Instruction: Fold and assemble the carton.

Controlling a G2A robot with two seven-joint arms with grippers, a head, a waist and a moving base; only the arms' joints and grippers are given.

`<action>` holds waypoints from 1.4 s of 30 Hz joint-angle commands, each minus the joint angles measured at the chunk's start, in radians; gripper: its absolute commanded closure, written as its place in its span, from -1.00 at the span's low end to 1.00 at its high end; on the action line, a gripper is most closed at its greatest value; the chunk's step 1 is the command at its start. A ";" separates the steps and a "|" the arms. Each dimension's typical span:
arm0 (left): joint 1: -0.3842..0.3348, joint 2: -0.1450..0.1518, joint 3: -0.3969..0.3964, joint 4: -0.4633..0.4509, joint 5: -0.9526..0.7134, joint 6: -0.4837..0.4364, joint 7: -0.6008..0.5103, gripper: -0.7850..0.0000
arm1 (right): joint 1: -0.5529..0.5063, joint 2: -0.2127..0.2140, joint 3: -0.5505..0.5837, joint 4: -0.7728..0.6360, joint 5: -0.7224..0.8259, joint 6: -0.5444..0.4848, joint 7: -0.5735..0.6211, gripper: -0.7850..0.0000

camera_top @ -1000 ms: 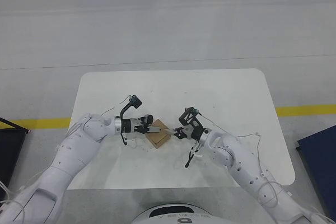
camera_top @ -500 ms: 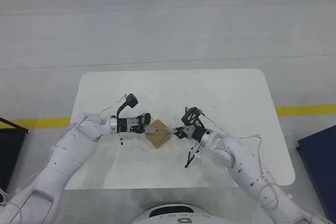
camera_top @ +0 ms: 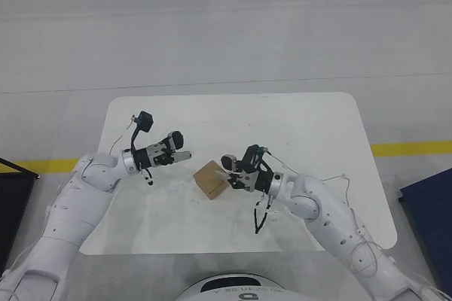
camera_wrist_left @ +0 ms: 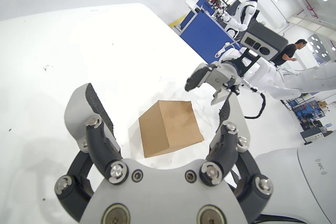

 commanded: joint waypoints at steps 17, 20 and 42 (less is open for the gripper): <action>-0.001 0.000 0.001 0.002 0.000 0.000 -0.001 -1.00 | 0.103 -0.025 -0.092 0.059 0.036 0.017 0.210 1.00; -0.001 0.000 0.001 0.002 0.000 0.000 -0.001 -1.00 | 0.091 -0.022 -0.081 0.050 0.030 -0.001 0.173 1.00; 0.007 -0.007 0.029 -0.048 0.043 0.050 0.016 -1.00 | -0.034 0.047 0.051 -0.035 -0.020 -0.257 0.290 1.00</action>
